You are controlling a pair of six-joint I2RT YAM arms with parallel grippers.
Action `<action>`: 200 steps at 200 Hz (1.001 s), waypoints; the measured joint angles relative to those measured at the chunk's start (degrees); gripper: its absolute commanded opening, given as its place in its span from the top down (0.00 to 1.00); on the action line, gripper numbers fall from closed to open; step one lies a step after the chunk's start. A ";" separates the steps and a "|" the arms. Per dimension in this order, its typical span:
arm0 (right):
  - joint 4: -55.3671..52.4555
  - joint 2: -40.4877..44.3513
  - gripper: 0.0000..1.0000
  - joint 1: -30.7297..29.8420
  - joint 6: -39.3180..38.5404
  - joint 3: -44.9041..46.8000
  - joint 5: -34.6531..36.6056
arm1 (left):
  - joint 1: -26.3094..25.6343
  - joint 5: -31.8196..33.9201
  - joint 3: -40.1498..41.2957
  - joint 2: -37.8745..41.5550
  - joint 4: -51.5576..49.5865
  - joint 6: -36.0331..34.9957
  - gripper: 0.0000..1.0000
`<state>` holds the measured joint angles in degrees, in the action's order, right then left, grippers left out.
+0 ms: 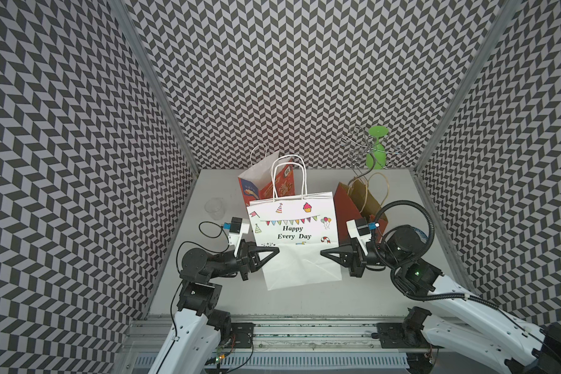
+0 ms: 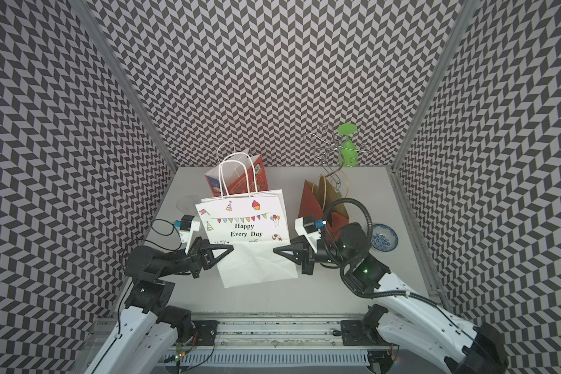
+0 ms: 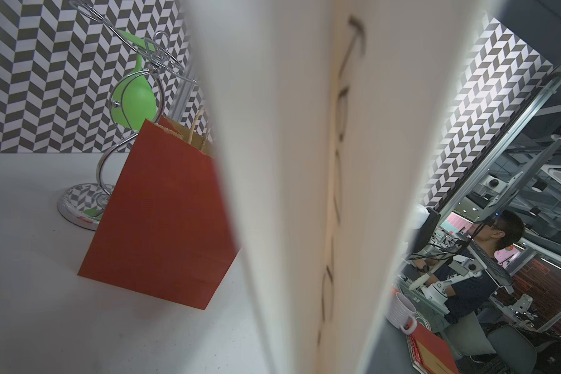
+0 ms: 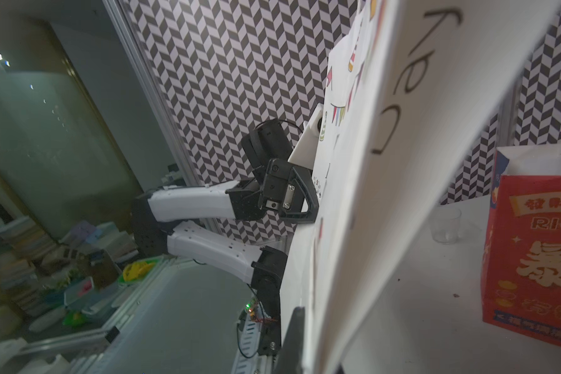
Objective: Put away the paper bag
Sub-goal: Press the paper bag.
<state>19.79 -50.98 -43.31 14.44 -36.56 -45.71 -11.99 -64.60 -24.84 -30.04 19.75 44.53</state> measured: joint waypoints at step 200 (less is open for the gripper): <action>5.16 -2.62 1.00 0.11 4.04 -4.61 7.96 | 0.00 -2.34 0.83 0.92 -5.05 -3.28 1.00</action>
<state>24.95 -53.60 -43.20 18.48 -41.17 -37.76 -11.99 -66.94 -24.01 -29.12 14.70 41.25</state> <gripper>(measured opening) 0.054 0.053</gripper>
